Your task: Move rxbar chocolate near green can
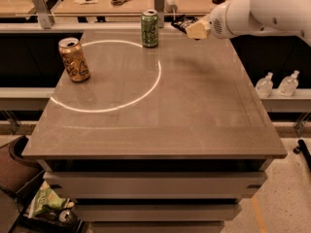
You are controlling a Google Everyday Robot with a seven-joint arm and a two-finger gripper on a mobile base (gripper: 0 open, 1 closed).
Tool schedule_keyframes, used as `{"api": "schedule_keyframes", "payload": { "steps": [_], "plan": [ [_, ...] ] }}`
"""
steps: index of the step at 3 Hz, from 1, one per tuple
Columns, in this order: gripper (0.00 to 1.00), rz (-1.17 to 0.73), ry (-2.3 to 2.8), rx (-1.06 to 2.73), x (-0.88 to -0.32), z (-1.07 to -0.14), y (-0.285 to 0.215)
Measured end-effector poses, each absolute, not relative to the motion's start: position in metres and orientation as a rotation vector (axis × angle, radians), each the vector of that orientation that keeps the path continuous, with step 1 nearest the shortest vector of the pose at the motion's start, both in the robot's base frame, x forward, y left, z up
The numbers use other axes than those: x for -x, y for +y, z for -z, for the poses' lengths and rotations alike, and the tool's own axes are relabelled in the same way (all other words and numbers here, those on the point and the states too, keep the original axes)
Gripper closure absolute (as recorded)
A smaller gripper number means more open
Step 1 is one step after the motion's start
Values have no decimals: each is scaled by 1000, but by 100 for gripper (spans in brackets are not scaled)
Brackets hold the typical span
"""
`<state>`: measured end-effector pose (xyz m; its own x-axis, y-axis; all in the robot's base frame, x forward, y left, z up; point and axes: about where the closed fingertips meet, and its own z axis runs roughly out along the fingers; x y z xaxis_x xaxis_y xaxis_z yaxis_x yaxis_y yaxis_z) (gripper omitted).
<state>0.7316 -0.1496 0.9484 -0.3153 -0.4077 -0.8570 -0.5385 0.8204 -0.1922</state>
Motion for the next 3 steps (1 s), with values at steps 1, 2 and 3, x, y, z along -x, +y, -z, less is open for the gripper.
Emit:
{"api": "schedule_keyframes", "payload": {
  "steps": [1,2,3],
  "plan": [
    [100,-172,1927,688,-763,-936,-137],
    [100,-242,1910,660,-785,-908,-125],
    [100,-318,1918,651,-800,-875,-110]
  ]
}}
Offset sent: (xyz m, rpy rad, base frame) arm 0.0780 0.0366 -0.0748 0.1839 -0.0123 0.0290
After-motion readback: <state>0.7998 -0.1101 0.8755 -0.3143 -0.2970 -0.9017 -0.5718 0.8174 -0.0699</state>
